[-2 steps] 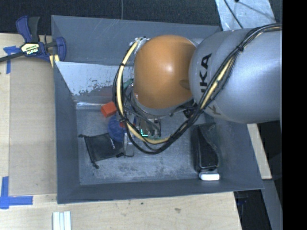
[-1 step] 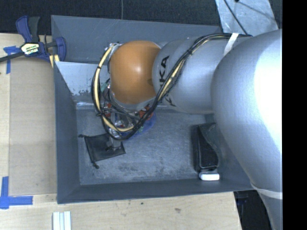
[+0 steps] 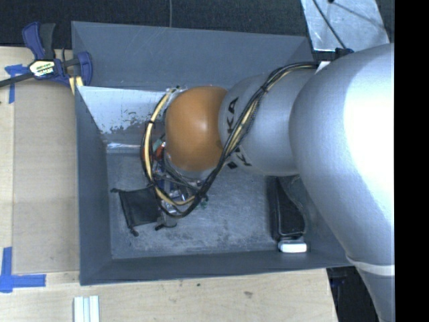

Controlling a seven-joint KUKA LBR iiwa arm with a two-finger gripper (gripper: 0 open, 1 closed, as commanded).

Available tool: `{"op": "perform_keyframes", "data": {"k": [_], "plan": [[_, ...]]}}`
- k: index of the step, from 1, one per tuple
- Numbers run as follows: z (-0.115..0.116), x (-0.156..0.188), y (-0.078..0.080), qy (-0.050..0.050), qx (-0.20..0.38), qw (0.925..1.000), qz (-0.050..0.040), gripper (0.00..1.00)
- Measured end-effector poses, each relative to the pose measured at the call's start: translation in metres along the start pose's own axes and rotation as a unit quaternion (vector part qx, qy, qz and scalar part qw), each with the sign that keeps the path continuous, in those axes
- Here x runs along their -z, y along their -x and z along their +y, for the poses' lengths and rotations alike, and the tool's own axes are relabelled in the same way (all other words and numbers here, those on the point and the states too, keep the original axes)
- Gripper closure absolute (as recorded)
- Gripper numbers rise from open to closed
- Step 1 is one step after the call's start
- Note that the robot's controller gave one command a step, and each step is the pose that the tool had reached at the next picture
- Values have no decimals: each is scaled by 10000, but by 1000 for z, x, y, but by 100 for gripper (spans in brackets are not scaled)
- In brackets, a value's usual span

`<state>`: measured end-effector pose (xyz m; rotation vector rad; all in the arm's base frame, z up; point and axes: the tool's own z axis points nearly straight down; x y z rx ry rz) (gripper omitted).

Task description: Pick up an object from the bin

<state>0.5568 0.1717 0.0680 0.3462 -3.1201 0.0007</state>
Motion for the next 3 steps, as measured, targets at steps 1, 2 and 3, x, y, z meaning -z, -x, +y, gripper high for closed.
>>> {"op": "perform_keyframes", "data": {"k": [1, 2, 3], "plan": [[0, 3, 3, 5, -8, 10000, -39, 100], [28, 114, -6, 11, -67, 10000, -68, 100], [20, 198, 5, 6, -79, 9999, -74, 100]]}}
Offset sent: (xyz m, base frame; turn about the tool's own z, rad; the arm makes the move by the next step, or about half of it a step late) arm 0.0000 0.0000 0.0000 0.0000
